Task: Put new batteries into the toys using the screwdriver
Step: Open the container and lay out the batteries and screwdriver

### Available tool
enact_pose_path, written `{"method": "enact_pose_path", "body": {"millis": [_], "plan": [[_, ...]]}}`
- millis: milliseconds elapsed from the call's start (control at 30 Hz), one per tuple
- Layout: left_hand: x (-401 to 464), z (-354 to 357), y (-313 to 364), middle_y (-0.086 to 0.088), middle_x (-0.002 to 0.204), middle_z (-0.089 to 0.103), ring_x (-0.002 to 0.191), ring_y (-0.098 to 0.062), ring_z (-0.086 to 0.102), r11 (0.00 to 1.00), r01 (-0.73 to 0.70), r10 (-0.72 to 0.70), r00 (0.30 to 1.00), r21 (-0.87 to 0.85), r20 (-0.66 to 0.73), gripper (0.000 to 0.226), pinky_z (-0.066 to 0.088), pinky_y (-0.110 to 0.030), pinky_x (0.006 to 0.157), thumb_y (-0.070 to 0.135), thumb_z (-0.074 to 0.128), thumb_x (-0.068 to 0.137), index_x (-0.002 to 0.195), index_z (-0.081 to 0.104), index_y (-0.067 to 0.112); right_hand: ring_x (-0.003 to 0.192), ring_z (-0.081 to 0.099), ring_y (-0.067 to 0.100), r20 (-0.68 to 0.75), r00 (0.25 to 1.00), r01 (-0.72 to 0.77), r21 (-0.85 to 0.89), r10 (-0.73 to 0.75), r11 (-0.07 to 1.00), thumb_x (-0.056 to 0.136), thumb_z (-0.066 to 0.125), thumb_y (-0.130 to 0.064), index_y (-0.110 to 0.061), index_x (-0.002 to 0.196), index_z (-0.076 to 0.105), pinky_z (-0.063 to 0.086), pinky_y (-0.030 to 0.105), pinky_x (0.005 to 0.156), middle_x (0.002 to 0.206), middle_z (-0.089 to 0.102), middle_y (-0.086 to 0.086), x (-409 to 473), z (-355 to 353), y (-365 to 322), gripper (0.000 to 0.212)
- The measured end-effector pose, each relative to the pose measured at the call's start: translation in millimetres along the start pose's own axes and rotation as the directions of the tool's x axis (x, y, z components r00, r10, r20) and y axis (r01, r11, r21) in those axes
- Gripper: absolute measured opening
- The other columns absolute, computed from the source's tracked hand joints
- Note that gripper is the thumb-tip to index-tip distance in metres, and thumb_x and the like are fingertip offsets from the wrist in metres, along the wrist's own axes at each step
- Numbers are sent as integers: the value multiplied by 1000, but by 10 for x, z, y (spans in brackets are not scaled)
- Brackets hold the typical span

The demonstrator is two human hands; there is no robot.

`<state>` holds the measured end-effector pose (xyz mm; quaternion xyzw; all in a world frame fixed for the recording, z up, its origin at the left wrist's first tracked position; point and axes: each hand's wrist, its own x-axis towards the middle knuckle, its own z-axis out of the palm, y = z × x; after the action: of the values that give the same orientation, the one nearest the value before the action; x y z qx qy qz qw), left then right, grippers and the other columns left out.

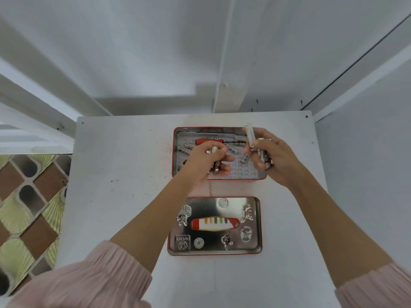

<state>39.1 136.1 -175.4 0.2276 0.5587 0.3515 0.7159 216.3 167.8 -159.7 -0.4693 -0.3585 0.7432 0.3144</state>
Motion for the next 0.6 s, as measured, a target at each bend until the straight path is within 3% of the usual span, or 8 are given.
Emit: {"method": "enact_pose_path", "body": {"millis": [100,200,333,533,600], "plan": [[141,143,-53,-6,69,55,41,-8,44,963,-11,15,1000,268,-12,5,39,-19,40,11,56,94,97,55,8,34,37,9,82,997,-10,201,-6,980,87,36,-1,-23,125,51,34,15,36,67,57,9,-67,-98,-80,45],[286,290,-82,1,70,50,39,-5,38,866,-65,71,997,496,6,24,32,-17,36,15,71,84,100,54,11,33,37,8,93,994,19,332,-53,943,79,39,-5,-19,114,52,34,15,34,66,55,8,-116,-166,-129,40],[486,441,-153,1,87,58,76,-17,55,630,-124,229,973,767,-31,31,44,-25,60,24,78,78,97,57,11,35,39,8,13,999,26,364,-33,931,87,44,-17,-17,94,50,33,14,35,59,52,4,-133,-192,-147,9],[639,617,-293,-13,102,64,96,-32,60,269,-60,337,941,961,-35,28,39,-31,66,26,67,86,104,56,7,53,56,11,-71,997,4,361,24,933,81,55,-18,-15,83,54,47,18,44,64,58,2,-143,-190,-157,4],[640,656,-277,-12,97,64,90,-30,60,222,-52,332,943,974,-25,17,38,-31,64,21,63,87,95,56,8,53,56,12,-85,996,-8,341,39,940,80,57,-18,-14,85,57,51,20,49,62,57,1,-140,-185,-156,6]]}}
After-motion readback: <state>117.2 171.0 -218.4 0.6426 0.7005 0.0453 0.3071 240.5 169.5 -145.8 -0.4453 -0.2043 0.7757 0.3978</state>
